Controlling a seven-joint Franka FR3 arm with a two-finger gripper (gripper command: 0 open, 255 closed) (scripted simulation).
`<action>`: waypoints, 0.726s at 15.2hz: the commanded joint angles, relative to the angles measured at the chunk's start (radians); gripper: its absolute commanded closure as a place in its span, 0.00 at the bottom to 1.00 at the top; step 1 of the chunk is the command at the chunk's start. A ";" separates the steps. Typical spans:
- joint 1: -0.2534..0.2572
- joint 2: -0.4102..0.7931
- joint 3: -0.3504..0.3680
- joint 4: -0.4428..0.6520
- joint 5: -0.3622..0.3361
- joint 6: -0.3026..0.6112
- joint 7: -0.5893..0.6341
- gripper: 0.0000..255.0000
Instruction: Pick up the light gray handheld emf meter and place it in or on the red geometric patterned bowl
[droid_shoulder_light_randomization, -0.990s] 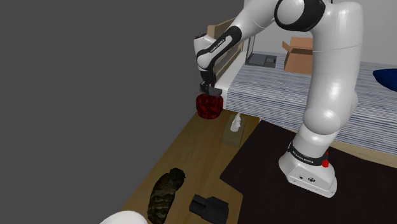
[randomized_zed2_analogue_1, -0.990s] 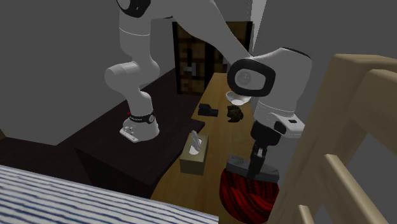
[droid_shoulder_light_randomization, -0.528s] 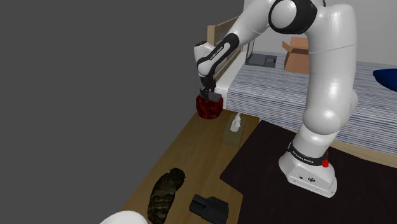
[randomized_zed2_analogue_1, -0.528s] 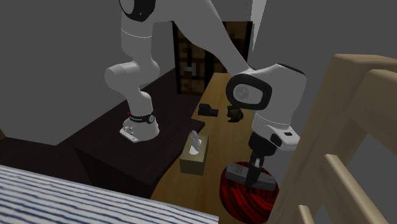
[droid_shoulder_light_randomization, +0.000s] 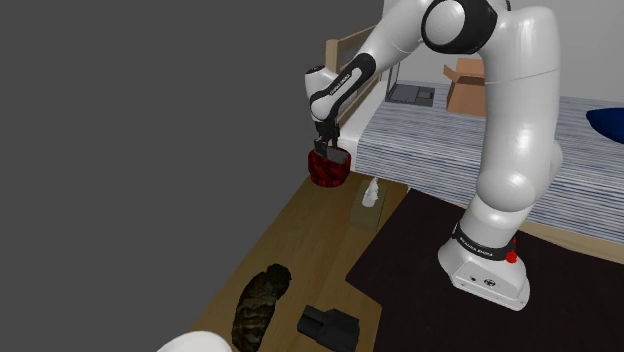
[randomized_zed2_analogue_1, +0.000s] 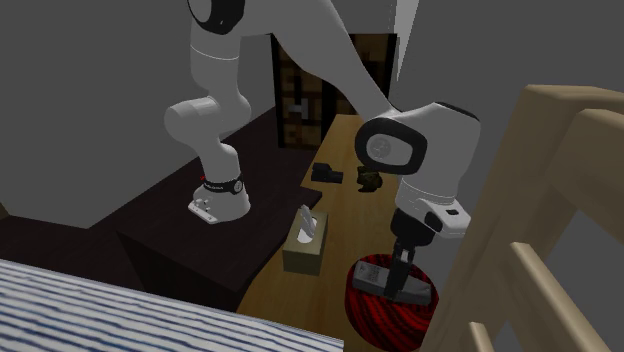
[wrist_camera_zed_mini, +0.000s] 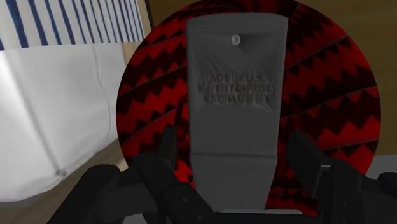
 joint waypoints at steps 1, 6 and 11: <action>0.000 0.000 0.000 0.000 0.000 0.000 0.000 0.00; 0.002 -0.020 0.004 0.008 0.005 -0.028 -0.003 0.00; 0.009 -0.069 0.012 0.037 0.020 -0.107 -0.012 0.00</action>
